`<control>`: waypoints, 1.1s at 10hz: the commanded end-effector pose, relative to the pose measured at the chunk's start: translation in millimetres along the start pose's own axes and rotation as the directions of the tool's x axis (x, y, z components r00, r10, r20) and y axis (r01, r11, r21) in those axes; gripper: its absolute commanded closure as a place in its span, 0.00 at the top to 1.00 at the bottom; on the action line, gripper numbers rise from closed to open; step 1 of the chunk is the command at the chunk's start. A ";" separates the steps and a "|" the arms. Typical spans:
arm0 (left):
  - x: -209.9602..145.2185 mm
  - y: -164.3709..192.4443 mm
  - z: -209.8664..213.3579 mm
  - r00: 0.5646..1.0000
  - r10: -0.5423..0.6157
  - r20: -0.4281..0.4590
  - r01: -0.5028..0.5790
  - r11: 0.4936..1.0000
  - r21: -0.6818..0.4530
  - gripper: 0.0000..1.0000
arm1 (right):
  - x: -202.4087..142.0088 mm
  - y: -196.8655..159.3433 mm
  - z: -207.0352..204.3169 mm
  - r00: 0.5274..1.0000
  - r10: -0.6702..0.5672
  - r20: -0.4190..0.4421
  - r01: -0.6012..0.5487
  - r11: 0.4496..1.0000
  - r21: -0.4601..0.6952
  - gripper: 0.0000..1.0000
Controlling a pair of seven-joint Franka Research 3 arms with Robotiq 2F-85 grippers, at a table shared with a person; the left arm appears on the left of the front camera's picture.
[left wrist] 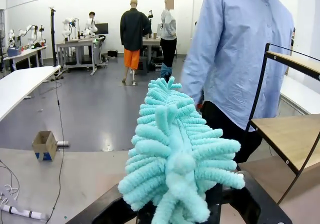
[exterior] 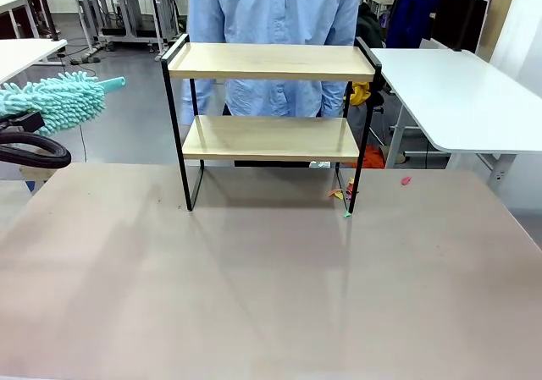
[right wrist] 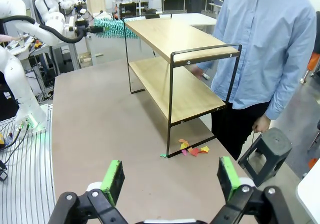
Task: Clean the shelf.
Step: Hand the Duster back to the human.
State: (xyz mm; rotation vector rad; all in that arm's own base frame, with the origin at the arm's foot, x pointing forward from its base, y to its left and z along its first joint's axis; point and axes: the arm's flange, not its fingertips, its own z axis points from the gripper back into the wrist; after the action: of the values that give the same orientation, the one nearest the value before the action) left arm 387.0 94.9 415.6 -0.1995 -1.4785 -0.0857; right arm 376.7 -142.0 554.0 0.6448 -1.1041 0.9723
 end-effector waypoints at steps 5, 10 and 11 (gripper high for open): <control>2.1 0.8 1.2 1.000 -0.012 0.011 0.012 1.000 0.001 0.17 | 2.6 -1.4 1.2 1.000 0.009 0.010 -0.009 1.000 0.001 1.00; 0.1 -0.6 -0.5 1.000 0.000 0.000 0.000 1.000 -0.002 0.71 | 2.6 -1.4 1.2 1.000 0.009 0.010 -0.009 1.000 0.001 1.00; 12.4 -6.5 9.4 1.000 0.026 -0.013 -0.026 0.999 -0.023 0.74 | 2.6 -1.4 1.2 1.000 0.009 0.010 -0.009 1.000 0.001 1.00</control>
State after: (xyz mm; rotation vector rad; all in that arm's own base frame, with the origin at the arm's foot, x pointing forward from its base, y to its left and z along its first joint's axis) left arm 387.3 91.8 417.2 -0.2109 -1.4738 -0.0860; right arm 376.7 -142.0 553.9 0.6448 -1.1040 0.9723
